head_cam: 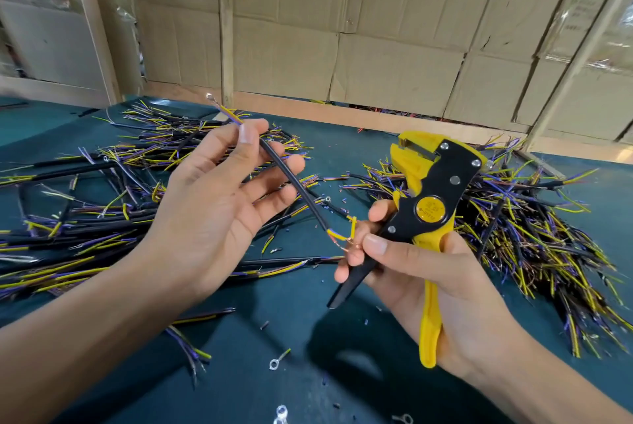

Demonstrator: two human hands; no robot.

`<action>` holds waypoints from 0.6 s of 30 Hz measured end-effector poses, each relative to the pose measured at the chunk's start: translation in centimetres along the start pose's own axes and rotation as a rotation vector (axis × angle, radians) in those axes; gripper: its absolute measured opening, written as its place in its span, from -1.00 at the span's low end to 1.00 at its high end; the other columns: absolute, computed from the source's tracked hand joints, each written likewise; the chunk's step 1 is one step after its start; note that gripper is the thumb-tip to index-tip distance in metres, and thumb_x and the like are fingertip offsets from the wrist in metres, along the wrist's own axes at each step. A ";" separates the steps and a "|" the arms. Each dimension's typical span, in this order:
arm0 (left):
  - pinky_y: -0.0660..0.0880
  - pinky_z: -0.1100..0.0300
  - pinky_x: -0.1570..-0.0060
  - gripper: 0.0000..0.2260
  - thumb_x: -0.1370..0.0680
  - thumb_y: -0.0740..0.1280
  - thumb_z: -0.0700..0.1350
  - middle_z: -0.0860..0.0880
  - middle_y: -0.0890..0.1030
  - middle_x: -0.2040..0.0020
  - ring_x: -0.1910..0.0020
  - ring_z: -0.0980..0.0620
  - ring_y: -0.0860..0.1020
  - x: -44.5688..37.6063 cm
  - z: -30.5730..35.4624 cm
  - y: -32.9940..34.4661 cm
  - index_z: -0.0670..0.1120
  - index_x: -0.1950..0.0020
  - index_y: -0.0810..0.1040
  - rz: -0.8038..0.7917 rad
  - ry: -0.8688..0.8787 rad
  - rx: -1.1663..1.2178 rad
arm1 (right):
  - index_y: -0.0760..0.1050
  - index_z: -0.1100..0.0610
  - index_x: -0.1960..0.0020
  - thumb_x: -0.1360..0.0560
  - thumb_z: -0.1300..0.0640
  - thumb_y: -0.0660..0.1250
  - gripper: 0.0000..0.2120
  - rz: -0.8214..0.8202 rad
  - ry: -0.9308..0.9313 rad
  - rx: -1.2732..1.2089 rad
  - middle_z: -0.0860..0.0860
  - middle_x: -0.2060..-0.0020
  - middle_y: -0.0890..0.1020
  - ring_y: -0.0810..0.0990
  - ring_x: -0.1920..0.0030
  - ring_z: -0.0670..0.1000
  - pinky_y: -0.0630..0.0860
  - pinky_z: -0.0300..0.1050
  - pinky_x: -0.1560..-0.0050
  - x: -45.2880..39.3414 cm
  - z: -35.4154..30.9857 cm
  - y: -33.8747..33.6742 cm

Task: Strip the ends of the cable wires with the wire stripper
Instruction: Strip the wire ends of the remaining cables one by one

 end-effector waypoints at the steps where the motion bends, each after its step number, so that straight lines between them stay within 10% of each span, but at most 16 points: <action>1: 0.59 0.14 0.26 -0.89 -0.62 0.26 -0.09 -0.05 0.63 0.19 0.15 -0.09 0.69 0.0 -0.1 0.1 -0.07 -0.07 0.55 -0.006 -0.006 0.002 | 0.57 0.22 0.00 -0.39 0.43 0.37 -0.77 0.012 -0.019 0.020 0.22 0.23 0.54 0.55 0.25 0.18 0.59 0.08 0.15 0.0 0.0 0.0; 12: 0.59 0.08 0.31 -0.50 -0.38 0.40 -0.23 -0.21 0.61 0.20 0.30 -0.16 0.64 1.5 -2.3 1.2 -0.17 -0.33 0.48 -0.231 -0.220 -0.181 | 0.55 0.21 0.04 -0.38 0.39 0.41 -0.81 0.137 -0.076 0.085 0.20 0.21 0.61 0.58 0.24 0.16 0.61 0.00 0.10 -0.3 0.1 -0.5; 18: 0.46 0.36 0.22 -0.73 -0.60 0.33 -0.06 0.13 0.64 0.20 0.36 0.19 0.51 -1.5 1.2 -2.2 0.22 -0.27 0.56 -0.093 0.389 -1.123 | 0.53 0.27 0.01 -0.37 0.40 0.41 -0.79 0.217 -0.073 0.116 0.23 0.20 0.63 0.60 0.25 0.16 0.63 0.10 0.13 -0.4 0.1 -1.0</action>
Point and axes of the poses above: each hand's wrist, its own x-axis away from the middle knuckle, its own y-axis out of the palm, z = x × y, the point moved 3 cm from there along -x, towards the middle knuckle
